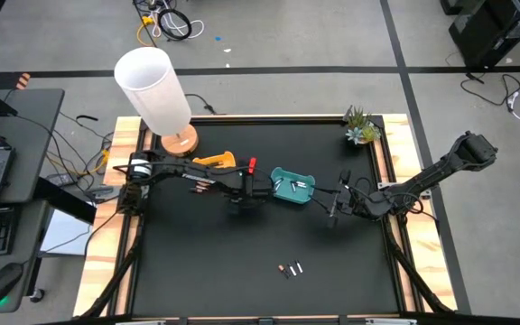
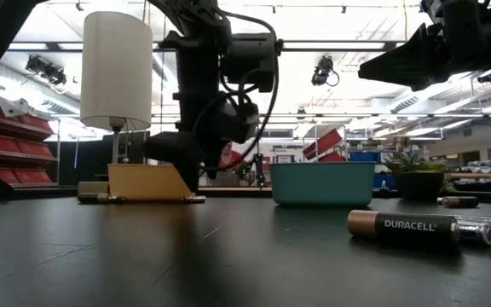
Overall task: Sort batteries
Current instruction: Put the silver battery into the blue bin
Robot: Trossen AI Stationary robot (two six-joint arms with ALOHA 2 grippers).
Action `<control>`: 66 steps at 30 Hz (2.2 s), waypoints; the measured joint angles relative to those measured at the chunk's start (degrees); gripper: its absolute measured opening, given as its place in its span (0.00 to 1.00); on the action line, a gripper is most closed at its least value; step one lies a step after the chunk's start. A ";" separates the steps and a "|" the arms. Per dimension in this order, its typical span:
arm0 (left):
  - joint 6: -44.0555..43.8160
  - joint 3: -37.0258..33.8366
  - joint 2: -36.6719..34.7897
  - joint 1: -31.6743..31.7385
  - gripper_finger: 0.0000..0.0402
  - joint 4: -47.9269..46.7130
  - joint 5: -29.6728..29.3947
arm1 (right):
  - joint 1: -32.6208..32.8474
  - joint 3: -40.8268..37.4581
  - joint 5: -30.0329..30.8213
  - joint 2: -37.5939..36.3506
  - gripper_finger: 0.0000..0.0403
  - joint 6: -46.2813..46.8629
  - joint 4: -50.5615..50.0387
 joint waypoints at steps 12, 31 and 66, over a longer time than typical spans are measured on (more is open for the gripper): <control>19.33 -0.24 4.29 0.65 0.66 -4.11 -1.83 | 0.00 0.00 -0.61 -0.02 0.31 -0.06 0.38; 25.89 0.61 5.05 1.89 0.66 -4.44 -5.58 | -0.04 0.00 -1.09 0.00 0.31 -0.22 0.01; 36.94 0.77 4.79 5.73 0.55 -3.41 5.42 | -0.09 0.00 -1.09 0.00 0.31 -0.20 -0.26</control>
